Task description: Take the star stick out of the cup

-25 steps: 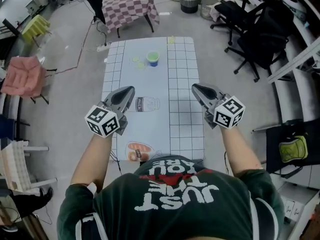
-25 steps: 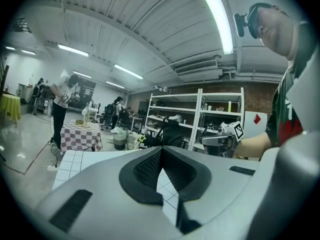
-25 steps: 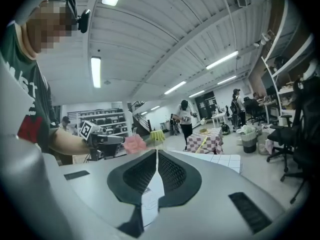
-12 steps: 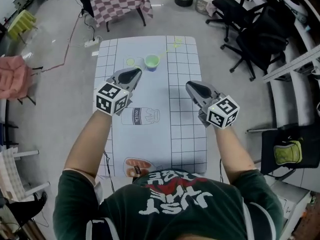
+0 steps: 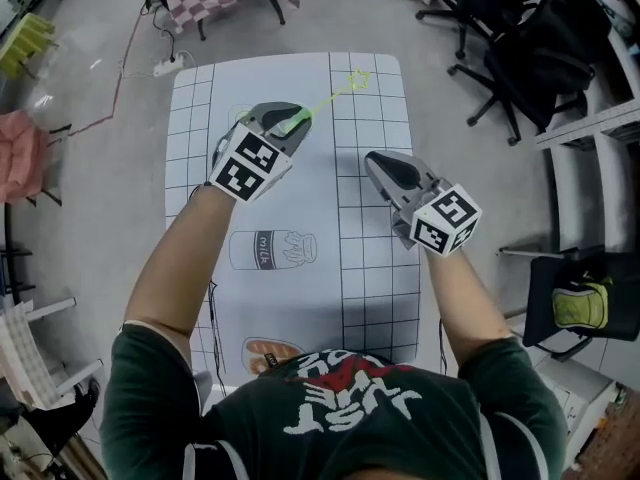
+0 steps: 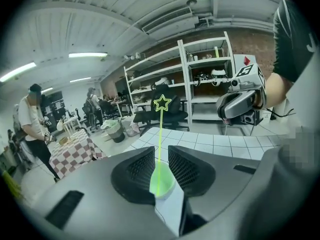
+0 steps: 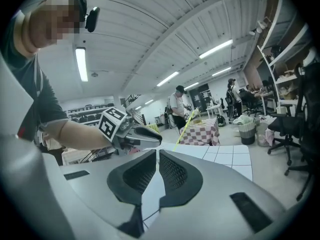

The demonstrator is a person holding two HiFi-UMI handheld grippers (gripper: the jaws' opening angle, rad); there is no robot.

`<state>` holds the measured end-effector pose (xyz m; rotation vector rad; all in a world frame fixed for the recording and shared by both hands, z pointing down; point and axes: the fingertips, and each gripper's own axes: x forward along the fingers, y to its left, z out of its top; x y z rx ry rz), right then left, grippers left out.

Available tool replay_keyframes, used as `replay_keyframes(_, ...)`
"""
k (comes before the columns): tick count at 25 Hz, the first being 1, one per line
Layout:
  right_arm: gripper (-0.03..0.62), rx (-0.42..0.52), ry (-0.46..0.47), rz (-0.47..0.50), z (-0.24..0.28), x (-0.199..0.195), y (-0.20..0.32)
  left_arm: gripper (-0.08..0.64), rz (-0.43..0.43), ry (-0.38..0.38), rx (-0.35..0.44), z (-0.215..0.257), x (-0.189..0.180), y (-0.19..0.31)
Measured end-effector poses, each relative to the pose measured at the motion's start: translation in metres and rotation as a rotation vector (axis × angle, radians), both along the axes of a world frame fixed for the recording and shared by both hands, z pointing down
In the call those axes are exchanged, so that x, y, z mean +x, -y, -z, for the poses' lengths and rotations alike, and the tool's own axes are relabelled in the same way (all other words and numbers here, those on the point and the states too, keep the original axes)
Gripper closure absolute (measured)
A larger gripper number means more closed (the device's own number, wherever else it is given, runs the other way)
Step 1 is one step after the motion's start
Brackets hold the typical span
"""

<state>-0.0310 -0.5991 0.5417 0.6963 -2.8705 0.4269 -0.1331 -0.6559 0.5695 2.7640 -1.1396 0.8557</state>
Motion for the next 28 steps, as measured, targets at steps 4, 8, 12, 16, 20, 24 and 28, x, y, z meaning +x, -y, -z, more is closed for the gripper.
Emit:
replay_keyframes(4, 0.558, -0.007, 0.018, 0.012, -0.01, -0.008, 0.011, 0.48, -0.026, 0.043, -0.022, -0.02, 0.013, 0.017)
replay_keyframes(8, 0.558, -0.02, 0.031, 0.013, -0.02, -0.01, 0.017, 0.477, -0.037, 0.099, -0.039, -0.032, 0.022, 0.026)
replay_keyframes(12, 0.558, -0.034, 0.036, 0.016, -0.027, -0.01, 0.018, 0.477, -0.015, 0.148, -0.037, -0.041, 0.022, 0.032)
replay_keyframes(16, 0.558, -0.045, 0.038, 0.014, -0.031, -0.008, 0.017, 0.477, 0.002, 0.166, -0.036, -0.045, 0.02, 0.037)
replay_keyframes(20, 0.558, -0.046, 0.036, 0.014, -0.032, -0.007, 0.016, 0.532, 0.007, 0.166, -0.037, -0.047, 0.02, 0.038)
replay_keyframes(24, 0.558, -0.048, 0.033, 0.007, -0.031, -0.004, 0.014, 0.538, 0.009, 0.144, -0.035, -0.046, 0.021, 0.036)
replay_keyframes(28, 0.558, -0.037, 0.032, 0.013, -0.021, -0.005, 0.008, 0.538, 0.046, 0.079, -0.022, -0.031, 0.015, 0.036)
